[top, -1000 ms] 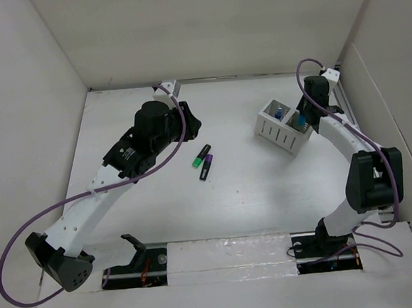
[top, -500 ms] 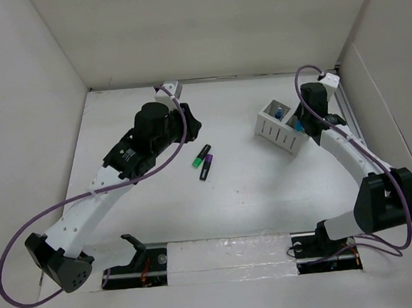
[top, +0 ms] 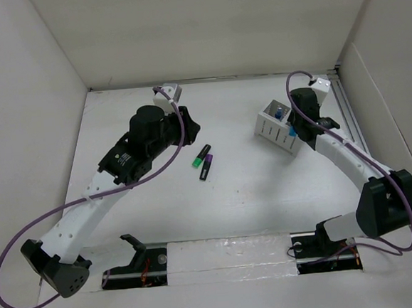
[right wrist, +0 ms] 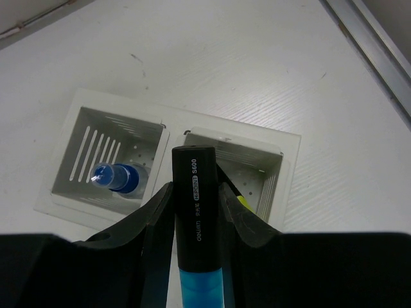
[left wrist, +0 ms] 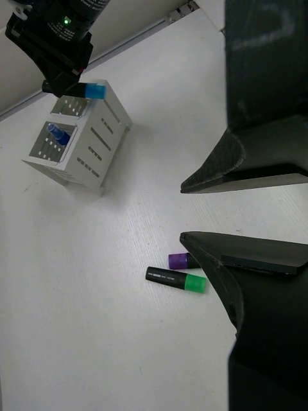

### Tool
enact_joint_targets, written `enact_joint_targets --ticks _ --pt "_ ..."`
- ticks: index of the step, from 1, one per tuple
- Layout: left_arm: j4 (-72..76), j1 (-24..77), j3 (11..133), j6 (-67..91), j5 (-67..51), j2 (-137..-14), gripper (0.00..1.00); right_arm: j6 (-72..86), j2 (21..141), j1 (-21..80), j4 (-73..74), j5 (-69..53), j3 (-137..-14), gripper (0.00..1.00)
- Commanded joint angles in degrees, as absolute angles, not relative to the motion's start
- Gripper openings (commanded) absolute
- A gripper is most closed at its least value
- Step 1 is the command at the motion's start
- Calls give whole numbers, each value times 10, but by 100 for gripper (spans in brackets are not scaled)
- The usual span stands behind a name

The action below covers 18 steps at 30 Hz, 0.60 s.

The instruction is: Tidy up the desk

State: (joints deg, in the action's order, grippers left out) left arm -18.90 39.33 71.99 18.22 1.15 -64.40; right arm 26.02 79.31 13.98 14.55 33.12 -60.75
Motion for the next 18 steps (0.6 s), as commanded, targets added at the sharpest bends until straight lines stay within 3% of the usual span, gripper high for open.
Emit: enact_joint_targets --ticks 1,18 --pt "-188 396 715 167 4 -623 27 257 804 132 137 359 -634 28" --pt "-197 396 718 195 -13 -614 27 215 883 77 134 348 -714 29"
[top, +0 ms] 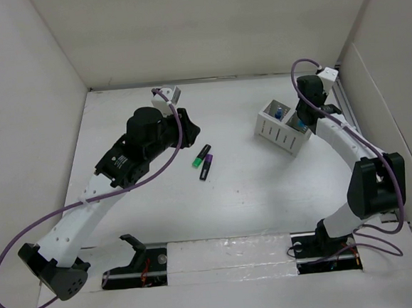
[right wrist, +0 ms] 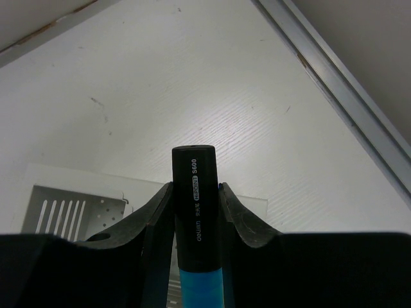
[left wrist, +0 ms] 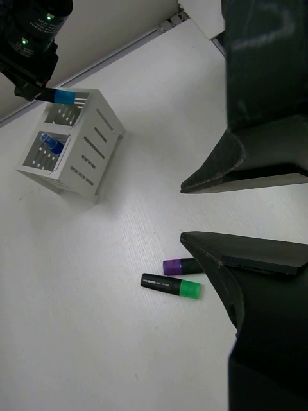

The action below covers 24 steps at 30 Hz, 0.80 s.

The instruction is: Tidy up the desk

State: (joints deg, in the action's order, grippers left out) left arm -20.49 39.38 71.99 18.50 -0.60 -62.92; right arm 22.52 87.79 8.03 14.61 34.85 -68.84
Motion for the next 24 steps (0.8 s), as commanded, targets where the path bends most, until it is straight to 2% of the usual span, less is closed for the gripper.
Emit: enact_joint_targets --ticks 1,8,17,18,20,21,24 --pt "-197 396 719 196 -12 -614 27 217 883 77 132 349 -706 30" --pt "-195 396 725 203 -18 -623 27 235 848 98 94 357 -628 32" --pt "-191 396 730 205 -27 -633 27 229 830 103 102 359 -615 34" --pt "-191 396 730 205 -27 -634 27 229 825 103 104 359 -617 43" --pt "-191 396 729 206 -28 -633 27 228 818 113 108 363 -620 49" --pt "-188 396 729 205 -28 -634 27 225 810 113 108 363 -620 55" --pt "-185 396 726 205 -29 -635 27 223 794 120 112 354 -626 63"
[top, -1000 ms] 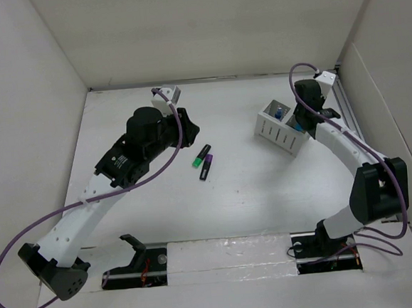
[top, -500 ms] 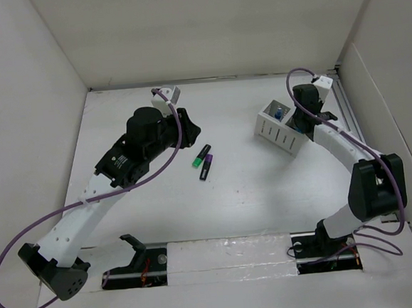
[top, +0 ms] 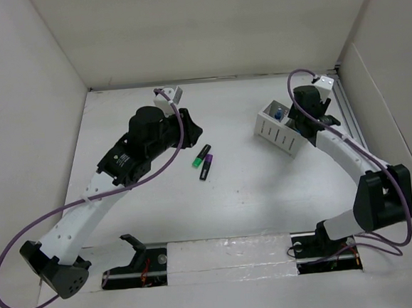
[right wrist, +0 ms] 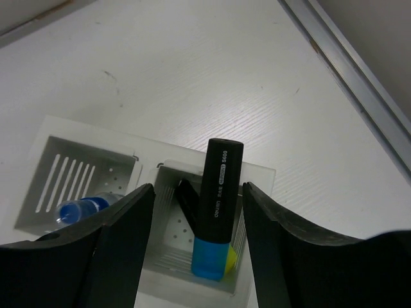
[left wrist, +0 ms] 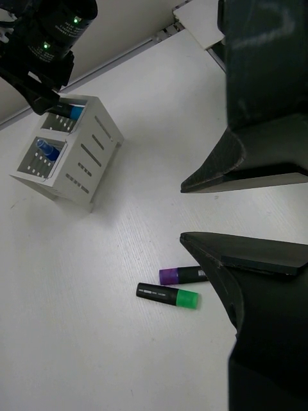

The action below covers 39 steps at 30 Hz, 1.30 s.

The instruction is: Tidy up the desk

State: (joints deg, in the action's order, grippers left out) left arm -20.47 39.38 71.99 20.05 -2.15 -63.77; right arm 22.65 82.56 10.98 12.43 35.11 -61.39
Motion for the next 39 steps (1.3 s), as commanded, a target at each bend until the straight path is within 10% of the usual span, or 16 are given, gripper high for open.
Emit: enact_joint_targets --ticks 1,12,19,32,39 --pt "-185 396 724 205 -28 -634 27 222 780 127 115 352 -628 63" --pt "-154 396 708 203 -40 -650 27 189 736 193 153 308 -634 55" --pt "-144 396 721 199 -33 -669 27 192 724 280 168 250 -592 0" --pt "-136 396 715 206 -28 -684 27 133 766 295 172 12 -633 1" --pt "-136 396 712 203 -16 -679 27 212 868 463 180 104 -636 57"
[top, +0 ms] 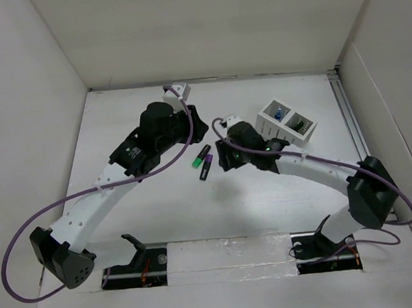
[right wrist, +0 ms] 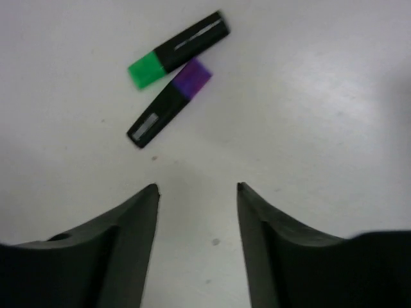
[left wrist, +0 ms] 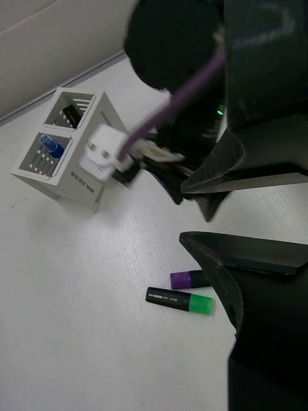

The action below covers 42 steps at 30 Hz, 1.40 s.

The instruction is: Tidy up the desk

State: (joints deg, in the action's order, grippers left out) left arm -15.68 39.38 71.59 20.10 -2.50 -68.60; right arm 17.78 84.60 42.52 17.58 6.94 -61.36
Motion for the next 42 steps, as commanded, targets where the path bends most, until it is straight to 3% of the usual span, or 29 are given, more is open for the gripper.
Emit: enact_joint_targets --ticks 1,4,16,29,31,35,37,38,40,42 --pt "-138 396 715 200 -16 -680 27 214 878 470 175 105 -640 63" --pt "-139 396 722 194 -7 -677 27 221 927 475 184 95 -675 70" --pt "-134 396 742 187 42 -596 27 229 1121 481 228 126 -823 68" --pt "-170 396 744 172 63 -577 28 249 1203 481 255 161 -889 63" --pt "-172 396 746 170 66 -578 28 253 1214 481 268 171 -901 54" --pt "-169 396 743 170 66 -581 29 259 1201 481 260 178 -870 52" --pt "-167 396 742 172 63 -584 29 263 1189 481 252 180 -850 40" --pt "-166 396 742 174 62 -585 29 265 1175 481 248 180 -828 29" --pt "-159 396 741 179 57 -591 29 266 1150 481 234 175 -786 22" --pt "-157 396 742 180 55 -595 29 267 1142 481 229 173 -776 22"
